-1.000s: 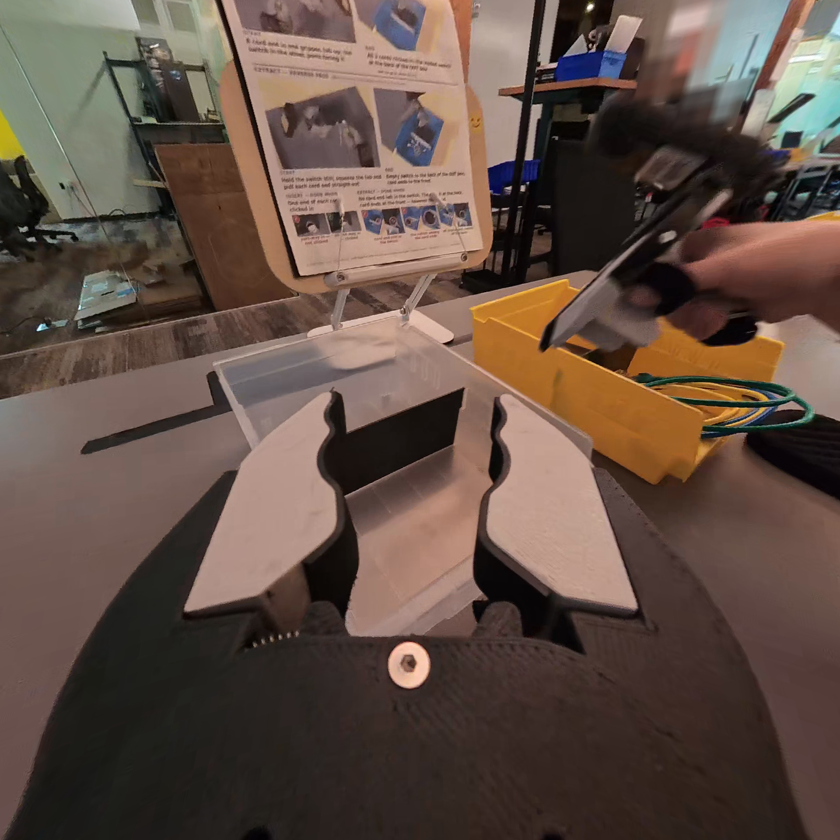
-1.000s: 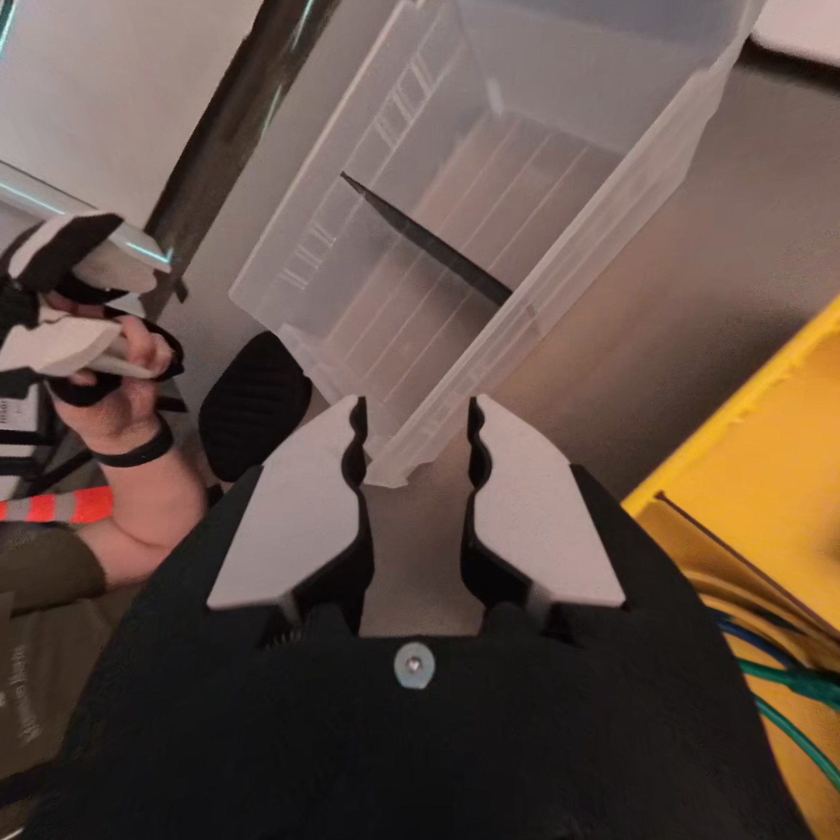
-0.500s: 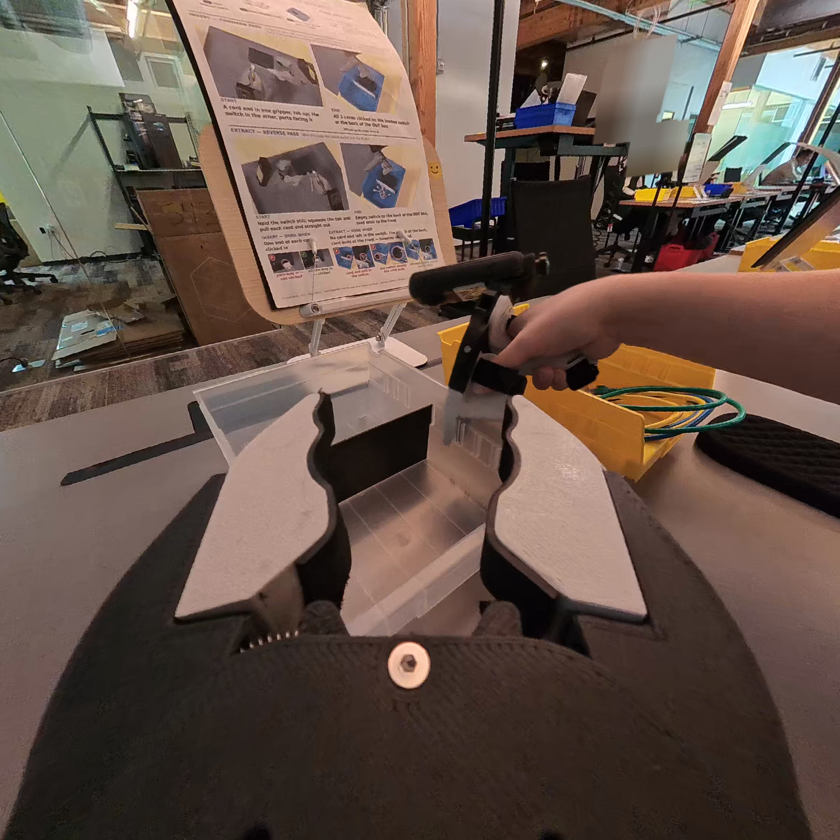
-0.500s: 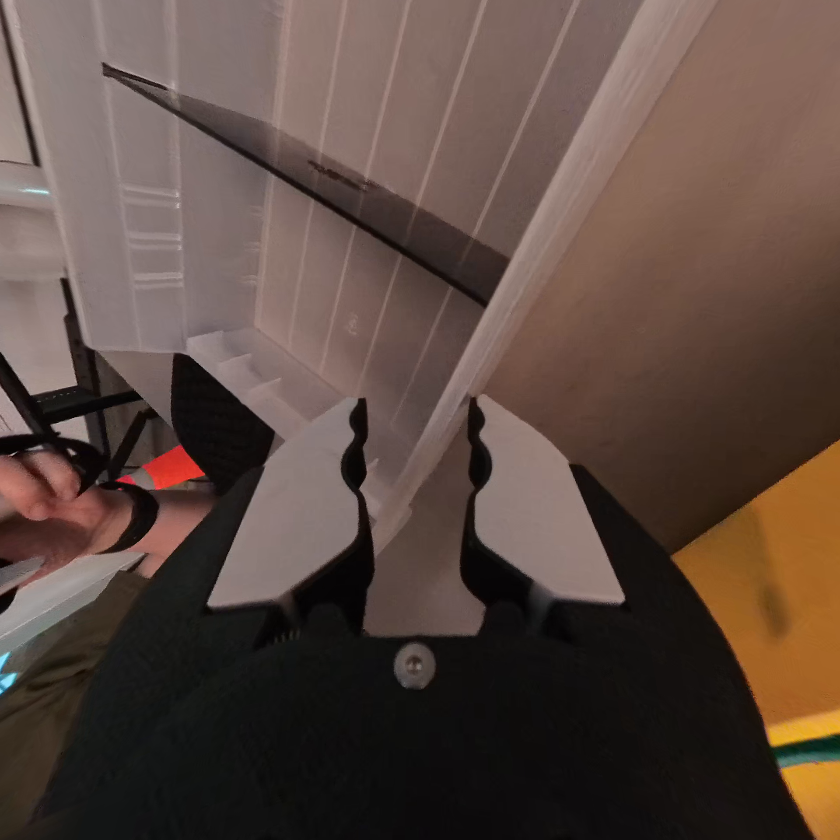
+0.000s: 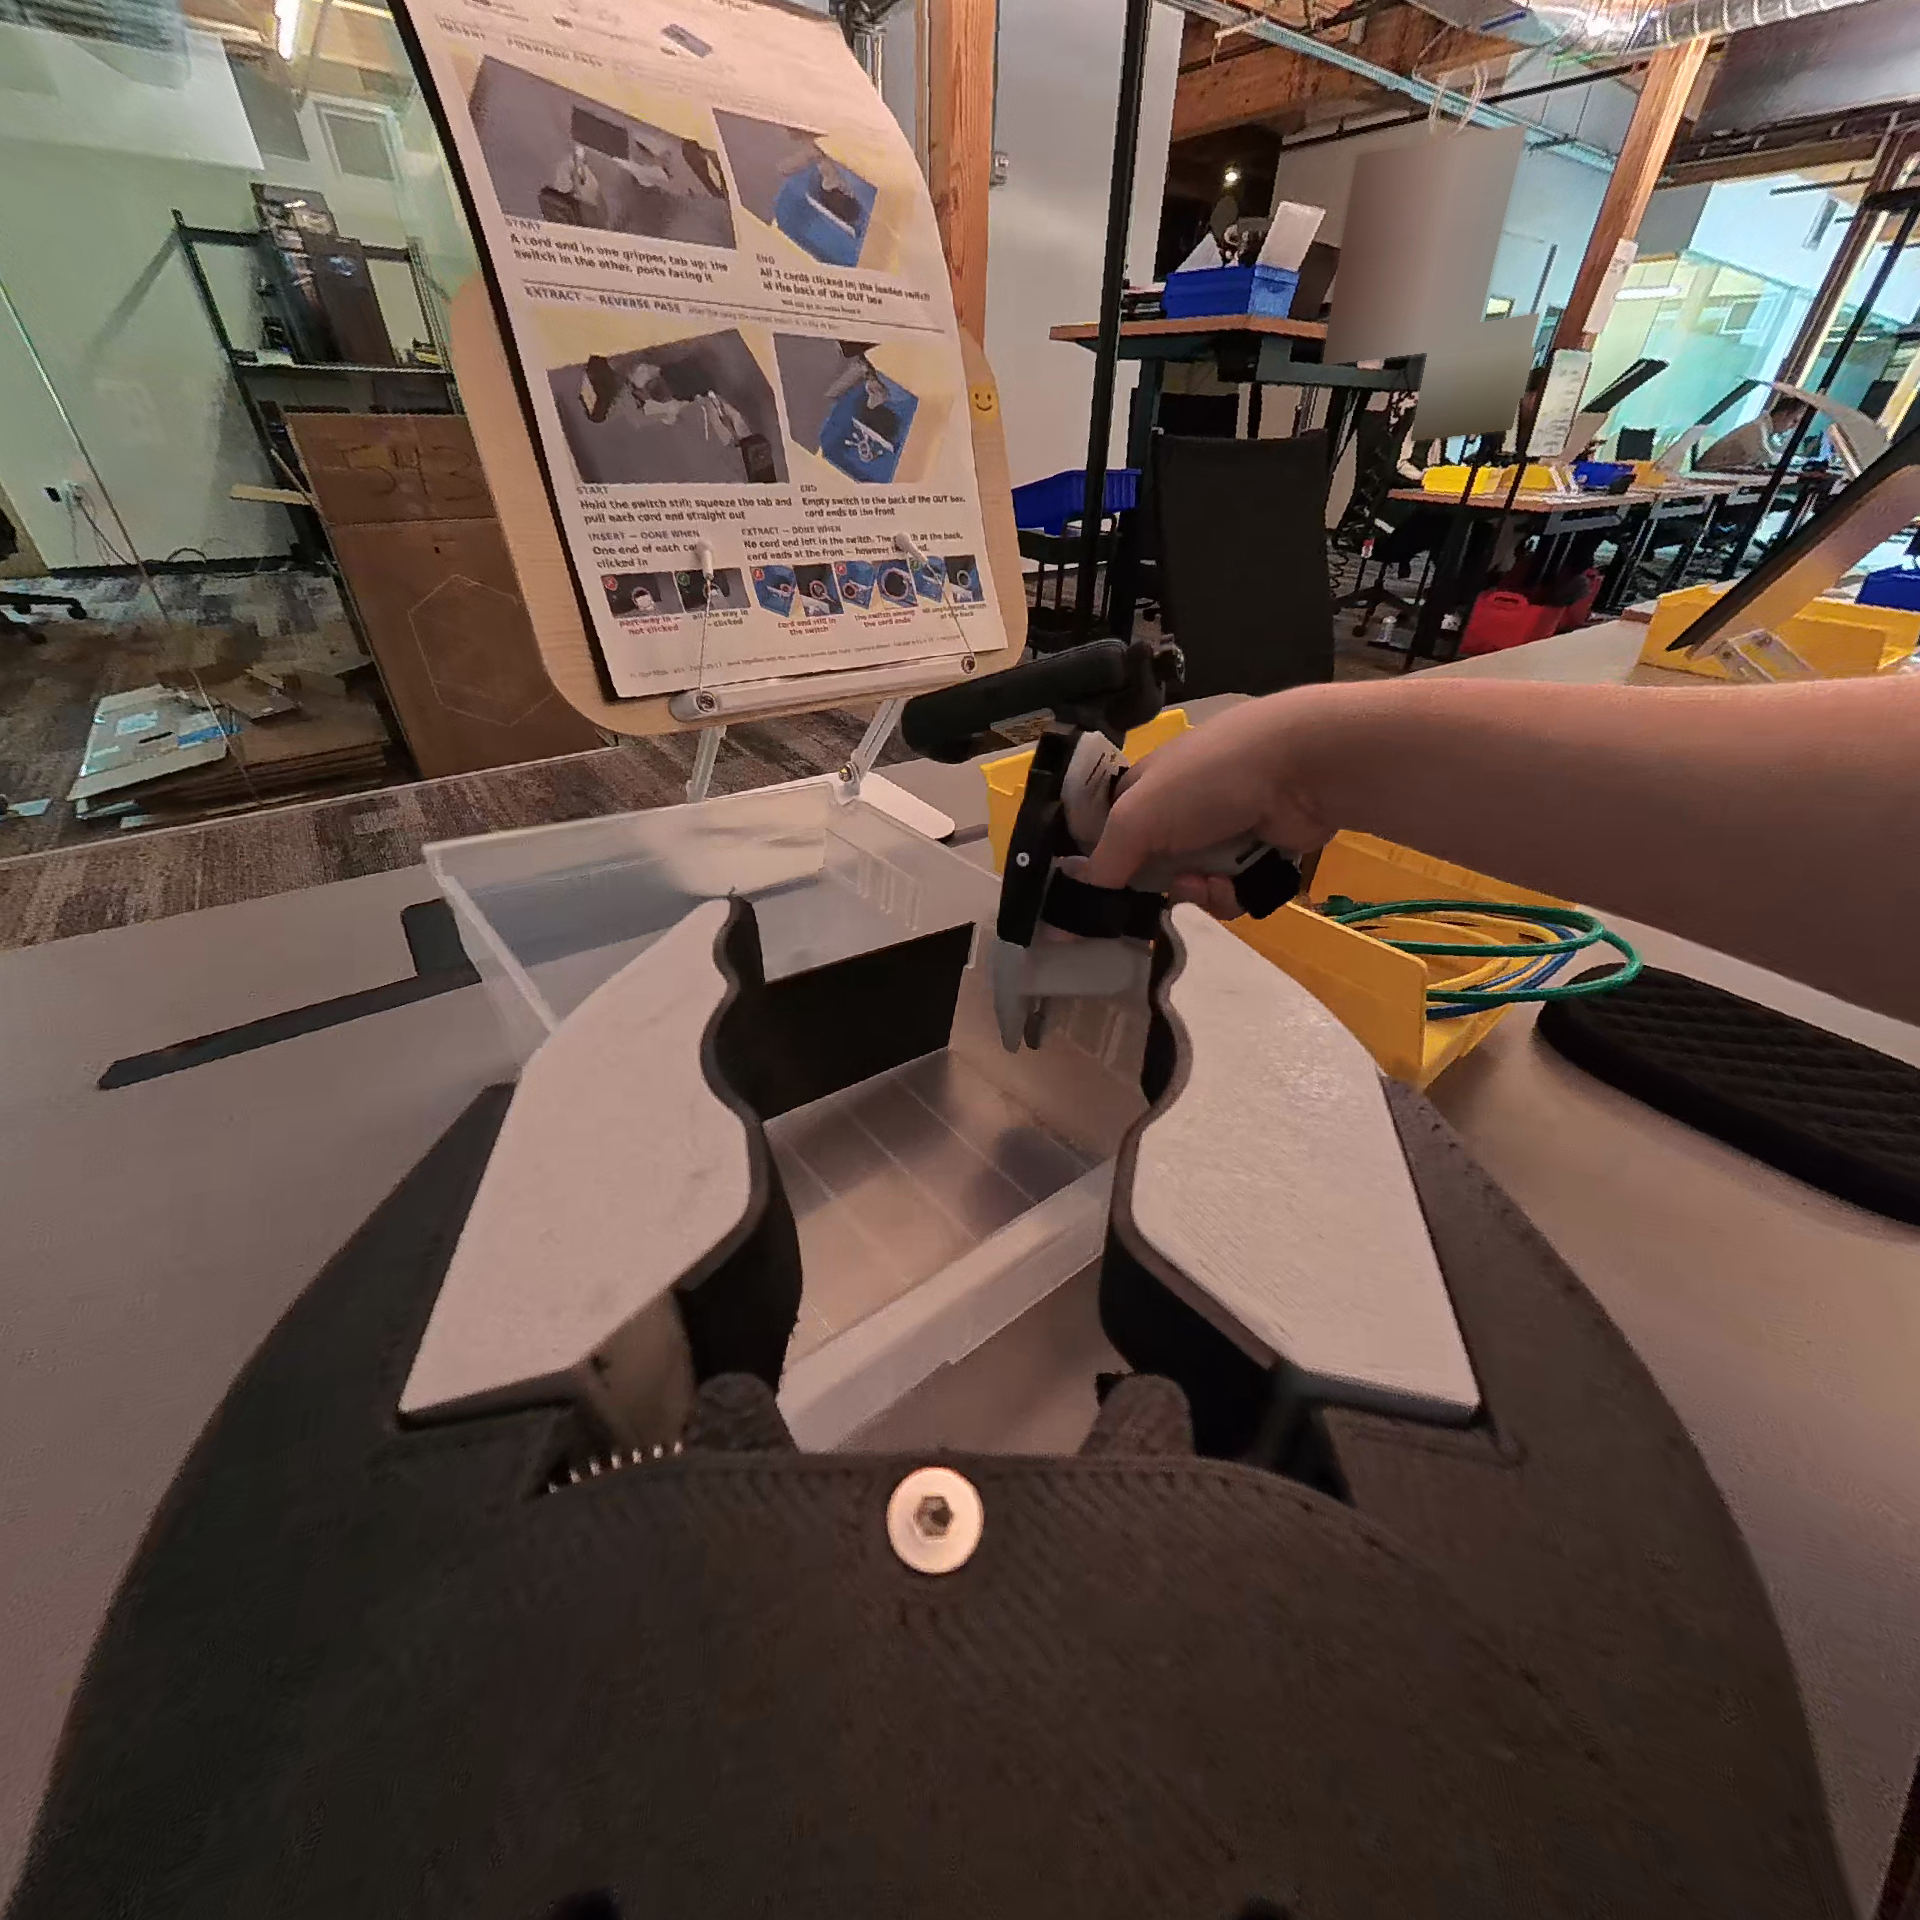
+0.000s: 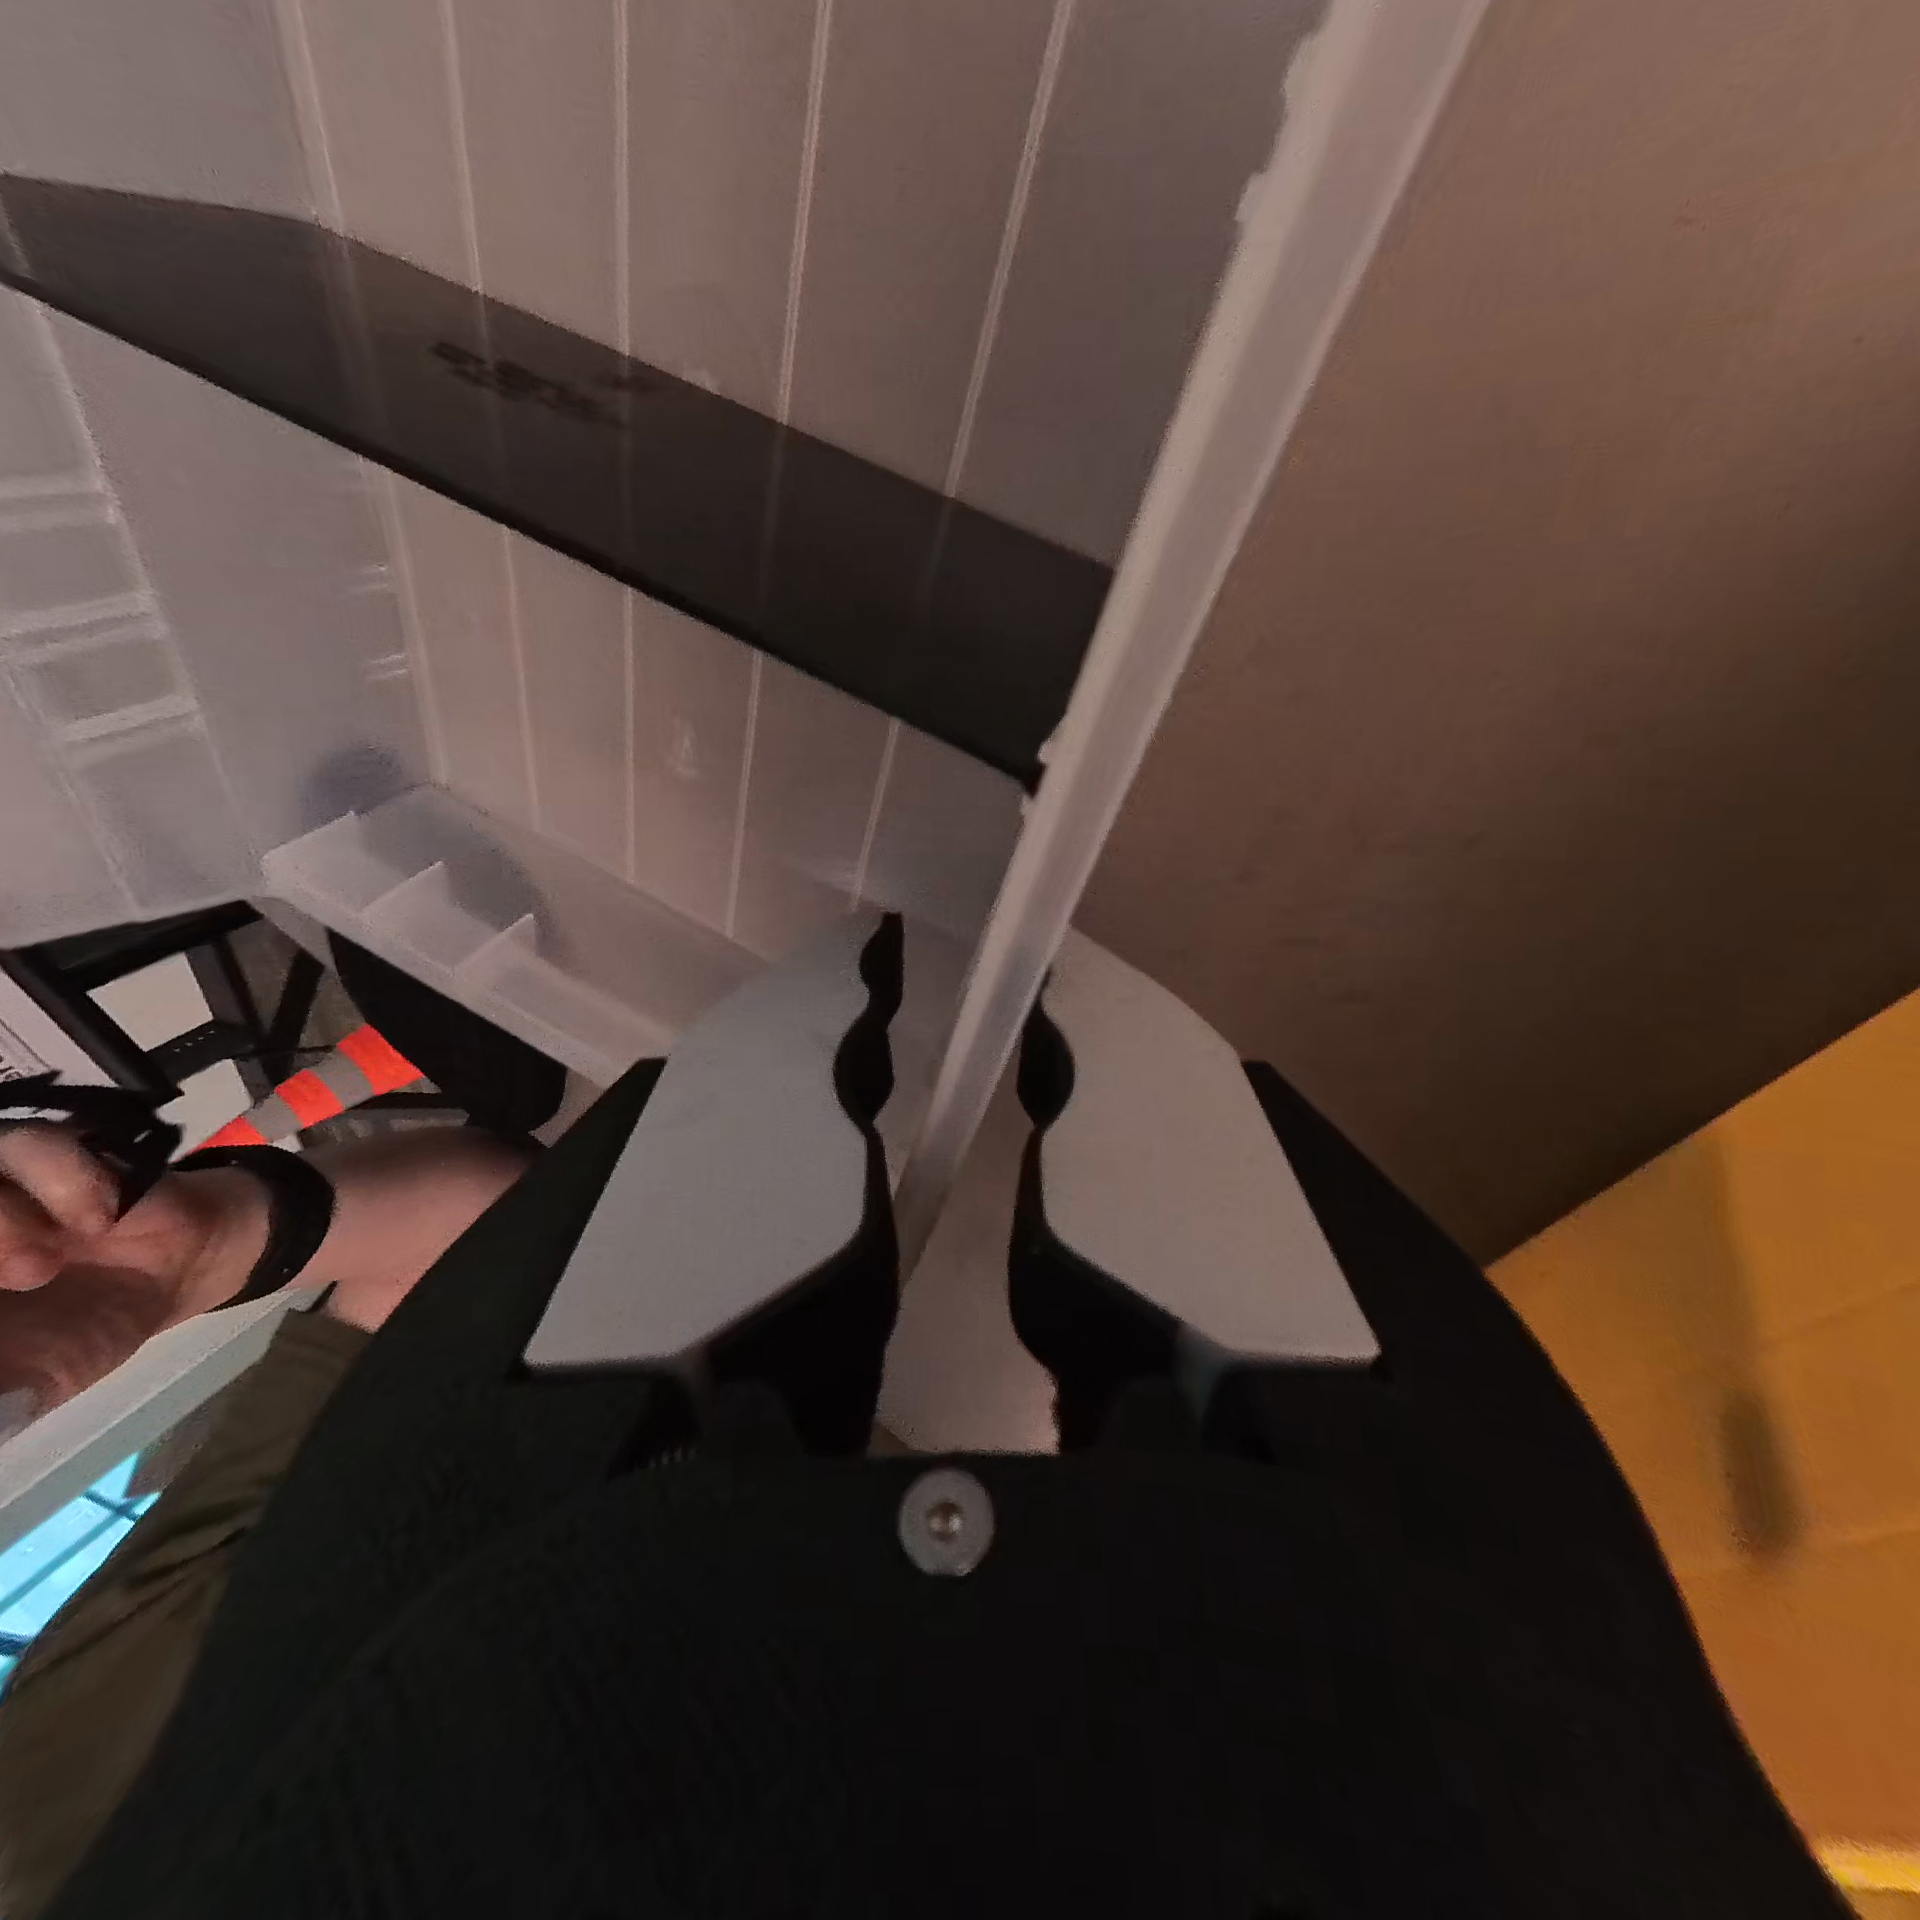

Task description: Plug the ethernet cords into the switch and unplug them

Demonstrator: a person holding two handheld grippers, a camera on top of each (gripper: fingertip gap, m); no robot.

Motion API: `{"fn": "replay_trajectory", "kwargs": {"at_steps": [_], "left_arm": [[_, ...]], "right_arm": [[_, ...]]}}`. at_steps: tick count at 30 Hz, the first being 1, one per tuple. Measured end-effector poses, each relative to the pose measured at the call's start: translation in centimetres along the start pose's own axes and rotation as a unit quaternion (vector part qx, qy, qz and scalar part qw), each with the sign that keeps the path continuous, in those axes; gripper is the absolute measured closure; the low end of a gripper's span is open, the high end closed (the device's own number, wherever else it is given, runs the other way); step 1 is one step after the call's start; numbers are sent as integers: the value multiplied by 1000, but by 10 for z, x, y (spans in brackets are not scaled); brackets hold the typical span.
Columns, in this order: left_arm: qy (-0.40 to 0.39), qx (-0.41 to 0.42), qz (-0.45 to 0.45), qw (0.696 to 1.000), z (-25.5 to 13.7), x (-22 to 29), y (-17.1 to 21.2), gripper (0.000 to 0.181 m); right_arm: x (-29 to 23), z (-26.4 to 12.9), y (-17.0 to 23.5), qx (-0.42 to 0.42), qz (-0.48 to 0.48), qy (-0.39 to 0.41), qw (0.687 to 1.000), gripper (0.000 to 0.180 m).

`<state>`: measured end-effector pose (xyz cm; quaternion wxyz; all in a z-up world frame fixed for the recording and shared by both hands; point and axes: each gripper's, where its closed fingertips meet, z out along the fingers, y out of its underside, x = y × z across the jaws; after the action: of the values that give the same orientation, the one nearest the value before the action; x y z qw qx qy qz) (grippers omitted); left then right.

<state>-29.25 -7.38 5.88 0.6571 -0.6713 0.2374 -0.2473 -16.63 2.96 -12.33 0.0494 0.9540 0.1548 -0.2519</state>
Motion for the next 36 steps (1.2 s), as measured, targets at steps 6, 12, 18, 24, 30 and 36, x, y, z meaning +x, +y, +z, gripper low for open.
{"fn": "replay_trajectory", "kwargs": {"at_steps": [6, 12, 18, 24, 30, 36], "left_arm": [[4, 15, -2, 1000, -13, 5, -13, 110], [3, 47, 16, 999, -29, 17, -38, 111], [-67, 25, 11, 997, -39, 1, -41, 103], [-89, -22, -22, 996, -43, -18, -17, 97], [19, -115, -117, 986, 15, 18, 29, 92], [159, -186, -206, 947, 113, 96, 63, 108]], "right_arm": [[-4, 1, -2, 16, -1, -44, 999, 166], [-24, -17, -3, 19, -12, -105, 994, 171], [-27, -94, -2, 35, -45, -121, 991, 171], [50, -196, 39, 59, -39, -88, 994, 171], [175, -272, 122, 102, 43, -23, 994, 171], [277, -303, 208, 138, 128, 0, 982, 171]]}}
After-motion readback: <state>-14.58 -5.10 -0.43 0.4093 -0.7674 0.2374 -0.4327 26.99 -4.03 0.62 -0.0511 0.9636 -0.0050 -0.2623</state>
